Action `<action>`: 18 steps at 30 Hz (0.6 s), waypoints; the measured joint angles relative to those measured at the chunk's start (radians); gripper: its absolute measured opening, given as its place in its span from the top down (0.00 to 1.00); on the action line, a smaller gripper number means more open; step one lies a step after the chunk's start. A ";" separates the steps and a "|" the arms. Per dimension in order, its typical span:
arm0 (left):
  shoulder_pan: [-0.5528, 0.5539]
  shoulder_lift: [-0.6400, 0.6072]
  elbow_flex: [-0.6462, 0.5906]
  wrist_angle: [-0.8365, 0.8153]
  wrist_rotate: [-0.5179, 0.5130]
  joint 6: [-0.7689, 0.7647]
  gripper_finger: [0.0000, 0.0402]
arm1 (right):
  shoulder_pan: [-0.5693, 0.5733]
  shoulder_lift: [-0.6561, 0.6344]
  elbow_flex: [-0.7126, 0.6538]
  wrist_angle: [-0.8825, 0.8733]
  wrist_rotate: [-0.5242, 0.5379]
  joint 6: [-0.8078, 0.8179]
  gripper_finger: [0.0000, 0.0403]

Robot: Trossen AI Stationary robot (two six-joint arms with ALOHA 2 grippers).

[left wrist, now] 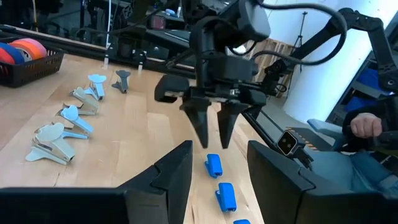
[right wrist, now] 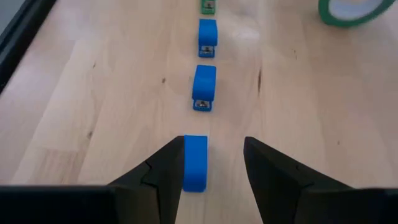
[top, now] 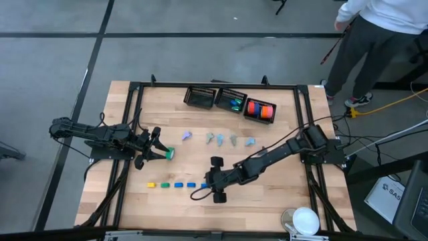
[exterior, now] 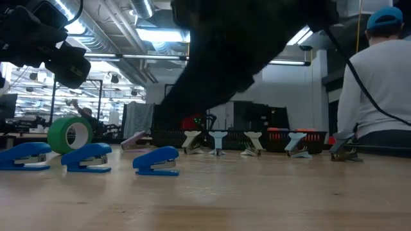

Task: Pick and place Stapler, Stapler remover, tape
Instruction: Put the blue stapler into the middle black bin

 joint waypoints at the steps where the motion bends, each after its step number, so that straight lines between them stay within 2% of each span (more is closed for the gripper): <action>1: 0.000 0.000 0.000 0.000 0.000 0.000 0.63 | 0.000 0.008 0.001 -0.003 0.000 0.011 0.58; 7: 0.000 0.000 0.000 0.000 0.000 0.000 0.63 | 0.006 0.037 0.006 -0.005 0.000 0.053 0.58; 18: 0.000 0.000 0.000 0.000 0.000 0.000 0.63 | 0.021 0.038 0.005 -0.023 0.000 0.027 0.58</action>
